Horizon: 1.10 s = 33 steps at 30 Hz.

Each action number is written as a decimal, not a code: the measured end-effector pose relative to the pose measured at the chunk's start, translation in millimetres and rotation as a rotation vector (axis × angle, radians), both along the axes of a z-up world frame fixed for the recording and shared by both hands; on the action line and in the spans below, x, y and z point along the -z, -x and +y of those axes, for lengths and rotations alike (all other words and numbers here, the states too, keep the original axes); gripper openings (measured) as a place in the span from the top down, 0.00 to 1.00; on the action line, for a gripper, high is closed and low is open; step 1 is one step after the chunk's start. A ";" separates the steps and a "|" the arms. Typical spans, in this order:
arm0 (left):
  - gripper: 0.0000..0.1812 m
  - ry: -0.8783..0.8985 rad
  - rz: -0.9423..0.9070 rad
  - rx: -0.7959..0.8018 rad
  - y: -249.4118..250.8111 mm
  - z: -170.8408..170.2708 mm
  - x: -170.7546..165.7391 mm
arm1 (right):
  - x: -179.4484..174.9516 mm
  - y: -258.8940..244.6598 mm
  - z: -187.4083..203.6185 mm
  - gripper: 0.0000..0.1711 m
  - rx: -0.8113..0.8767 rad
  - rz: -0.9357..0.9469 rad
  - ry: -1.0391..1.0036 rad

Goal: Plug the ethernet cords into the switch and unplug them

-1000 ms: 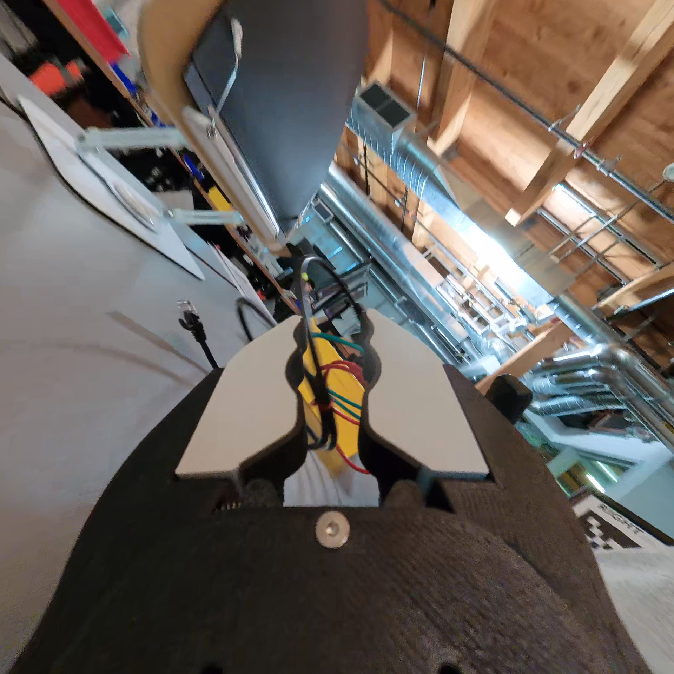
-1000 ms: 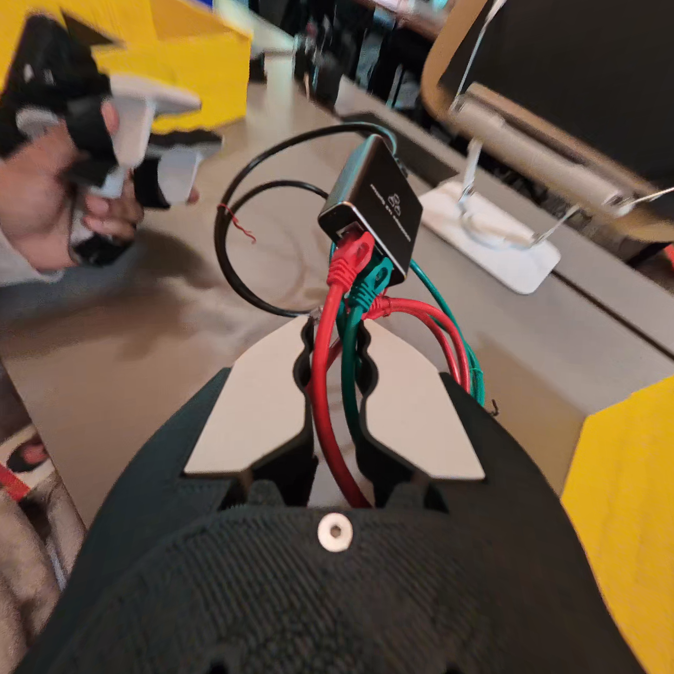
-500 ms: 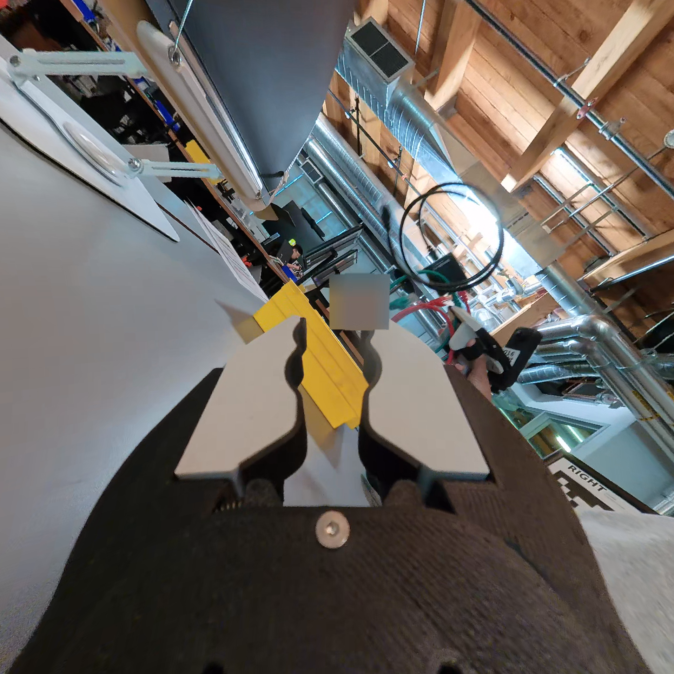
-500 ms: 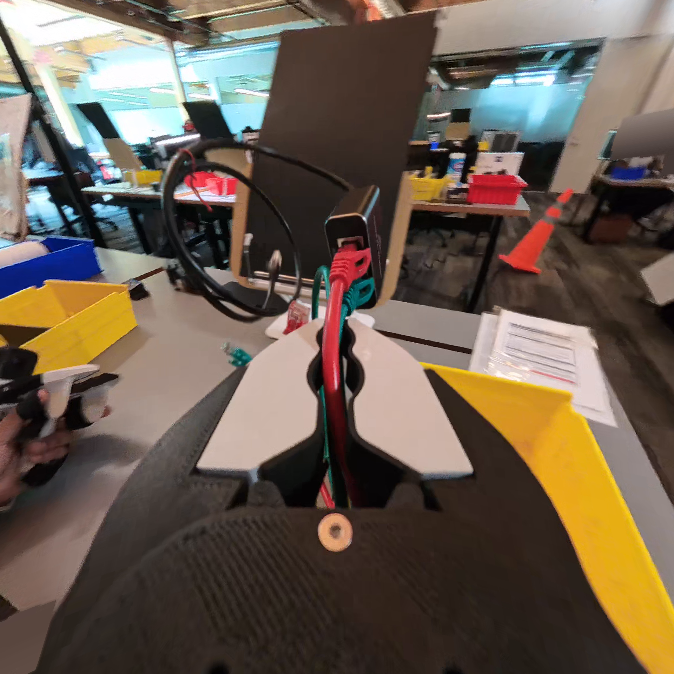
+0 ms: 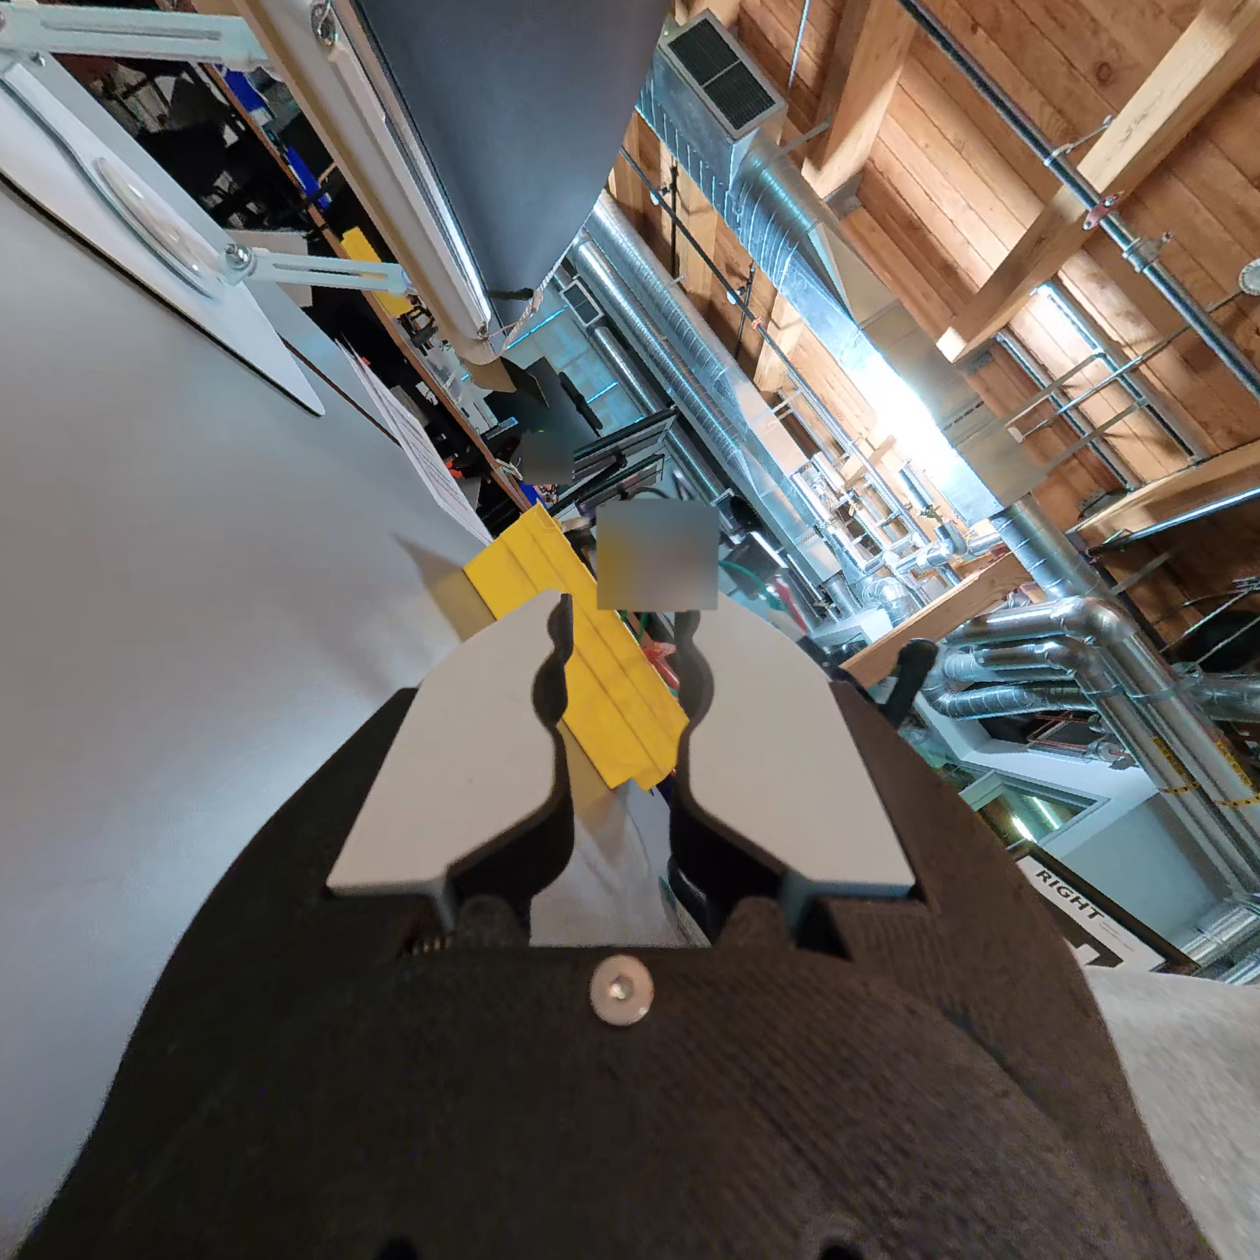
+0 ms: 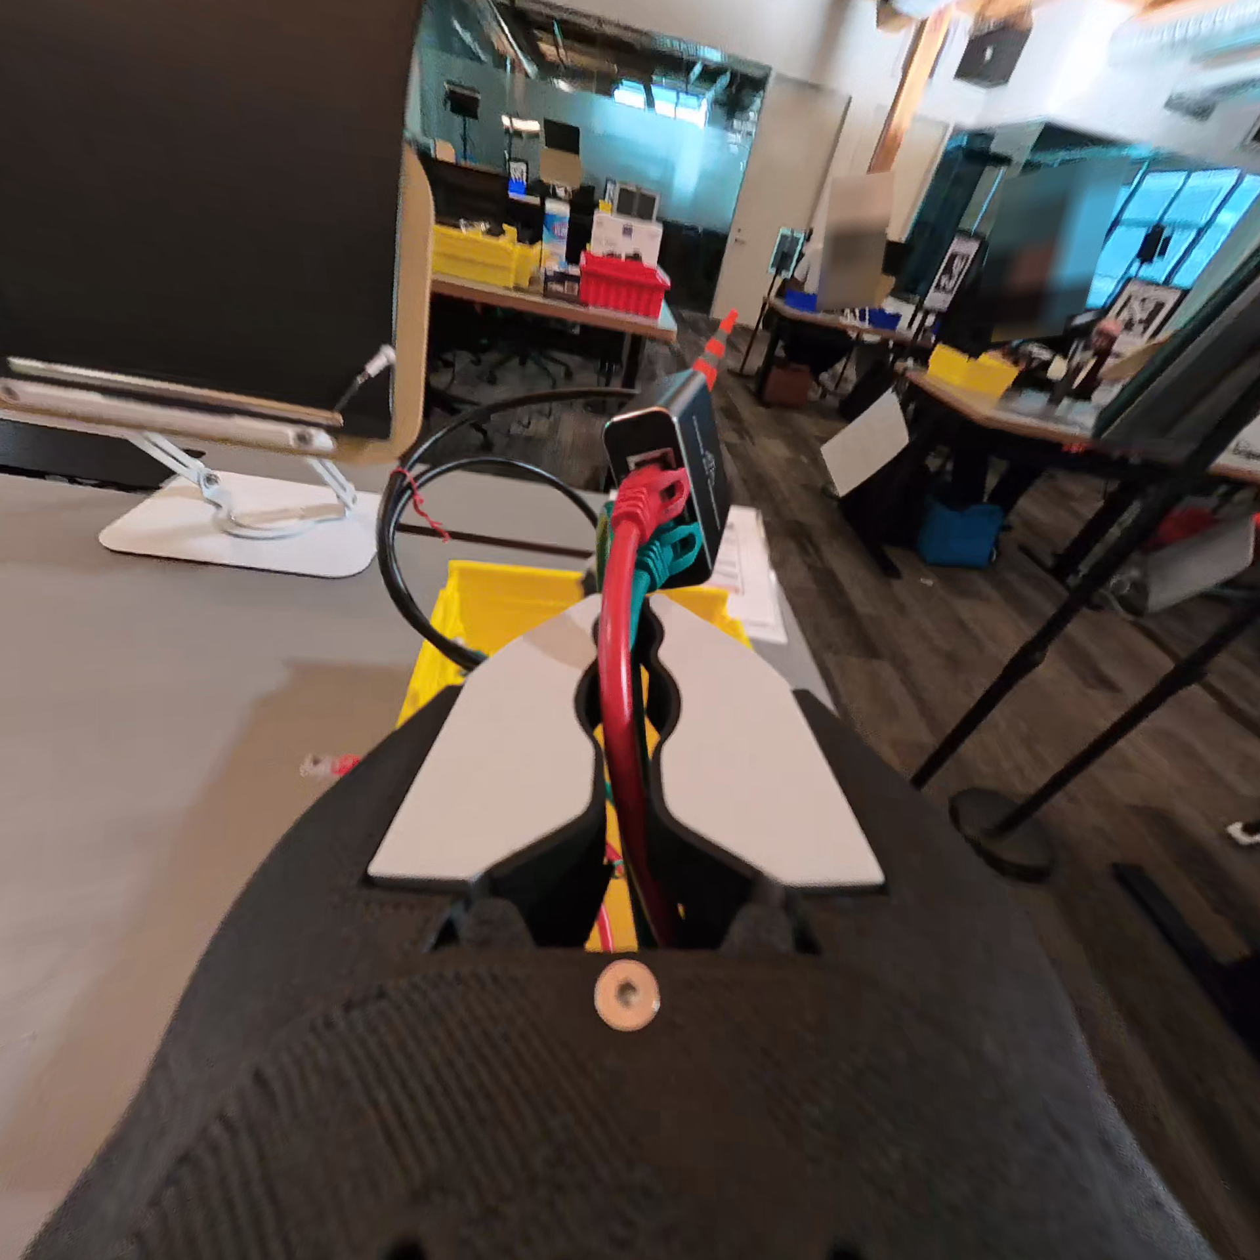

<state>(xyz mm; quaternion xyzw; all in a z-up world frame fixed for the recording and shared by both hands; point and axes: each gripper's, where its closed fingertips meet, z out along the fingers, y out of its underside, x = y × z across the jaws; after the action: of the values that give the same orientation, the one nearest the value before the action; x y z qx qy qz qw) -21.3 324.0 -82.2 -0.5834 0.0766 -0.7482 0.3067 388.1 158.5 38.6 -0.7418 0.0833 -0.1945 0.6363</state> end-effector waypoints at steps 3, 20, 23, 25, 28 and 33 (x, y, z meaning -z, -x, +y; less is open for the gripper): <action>0.84 0.001 0.005 0.008 -0.9 -1.4 0.4 | 50.7 -5.3 18.1 0.96 -0.009 0.077 0.127; 0.85 0.067 -0.004 0.045 -5.3 -0.9 9.3 | 38.4 -24.8 -30.6 0.77 0.016 0.060 -0.074; 0.84 0.064 0.007 0.067 -9.1 -3.8 10.4 | 54.7 -68.2 -57.5 0.71 0.127 0.126 -0.166; 0.81 0.062 0.016 0.114 -15.9 -8.8 10.7 | 68.2 -90.4 -70.5 0.69 0.145 0.236 -0.243; 0.80 -0.002 0.071 0.207 -30.2 -24.9 10.4 | 80.8 -99.2 -75.7 0.80 0.027 0.490 -0.330; 0.80 -0.235 0.252 0.258 -49.9 -48.4 13.9 | 98.3 -107.5 -76.4 0.82 0.042 0.428 -0.243</action>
<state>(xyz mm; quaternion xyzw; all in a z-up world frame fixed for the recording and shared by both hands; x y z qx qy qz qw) 28.6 275.6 -96.1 -0.6180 0.2750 -0.6882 0.2622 495.6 82.1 -59.8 -0.6821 0.2545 -0.0346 0.6847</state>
